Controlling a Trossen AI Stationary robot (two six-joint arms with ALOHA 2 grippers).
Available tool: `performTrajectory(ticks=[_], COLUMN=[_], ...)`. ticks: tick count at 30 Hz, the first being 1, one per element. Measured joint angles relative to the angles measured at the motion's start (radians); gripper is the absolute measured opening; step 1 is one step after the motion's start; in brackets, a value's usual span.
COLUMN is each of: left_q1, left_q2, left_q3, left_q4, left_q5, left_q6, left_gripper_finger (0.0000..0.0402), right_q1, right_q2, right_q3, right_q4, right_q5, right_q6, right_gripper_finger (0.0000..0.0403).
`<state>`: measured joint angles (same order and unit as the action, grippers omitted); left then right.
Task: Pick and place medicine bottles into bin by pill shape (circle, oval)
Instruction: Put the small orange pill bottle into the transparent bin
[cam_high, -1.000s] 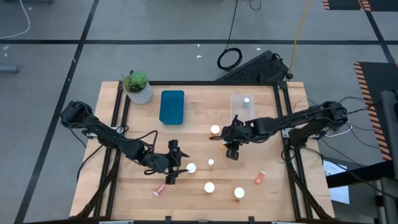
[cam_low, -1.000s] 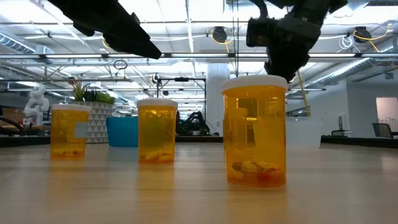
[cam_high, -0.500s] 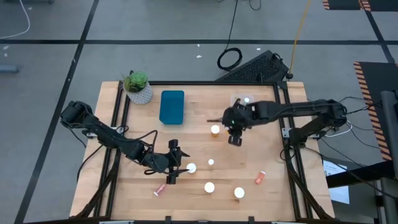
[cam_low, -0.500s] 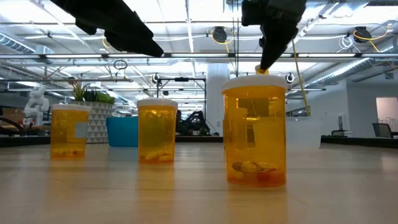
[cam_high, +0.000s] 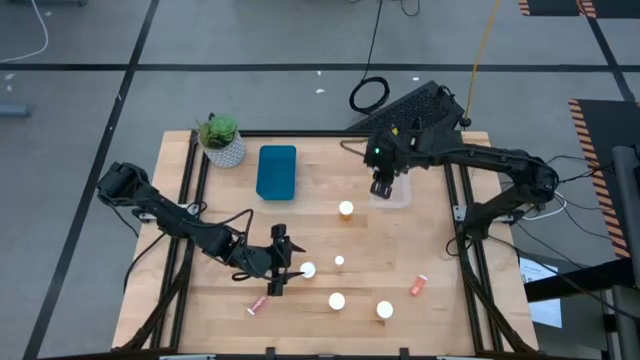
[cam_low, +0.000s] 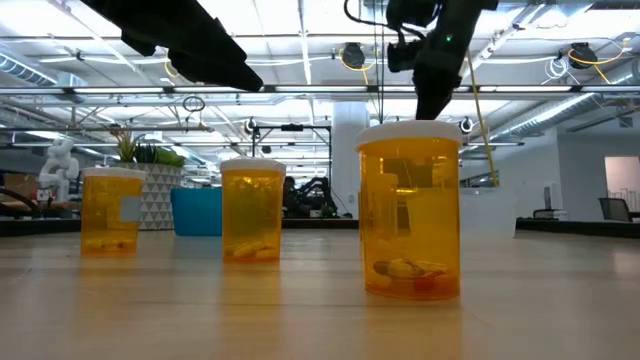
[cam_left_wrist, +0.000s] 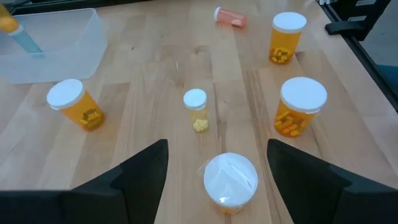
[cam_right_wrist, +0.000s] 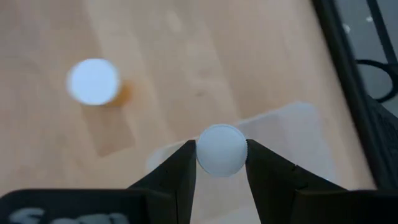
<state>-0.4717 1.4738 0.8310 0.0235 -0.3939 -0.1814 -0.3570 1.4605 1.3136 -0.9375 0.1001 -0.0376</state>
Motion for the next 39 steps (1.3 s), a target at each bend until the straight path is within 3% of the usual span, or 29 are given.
performTrajectory(ticks=[10, 29, 39], left_q1=[0.000, 0.000, 0.000], left_q2=[0.000, 0.000, 0.000], left_q3=[0.000, 0.000, 0.000], left_q4=[0.000, 0.005, 0.008], left_q5=[0.000, 0.000, -0.001], left_q6=[0.003, 0.000, 0.003], left_gripper_finger=[0.0273, 0.0273, 0.0273], right_q1=[-0.136, -0.245, -0.280], right_q2=[-0.001, 0.000, 0.000], right_q3=[-0.014, -0.305, -0.393], right_q4=[0.050, 0.358, 0.467], right_q5=[0.000, -0.053, -0.054], right_q6=[-0.027, -0.049, -0.056], right_gripper_finger=[0.0121, 0.0121, 0.0121])
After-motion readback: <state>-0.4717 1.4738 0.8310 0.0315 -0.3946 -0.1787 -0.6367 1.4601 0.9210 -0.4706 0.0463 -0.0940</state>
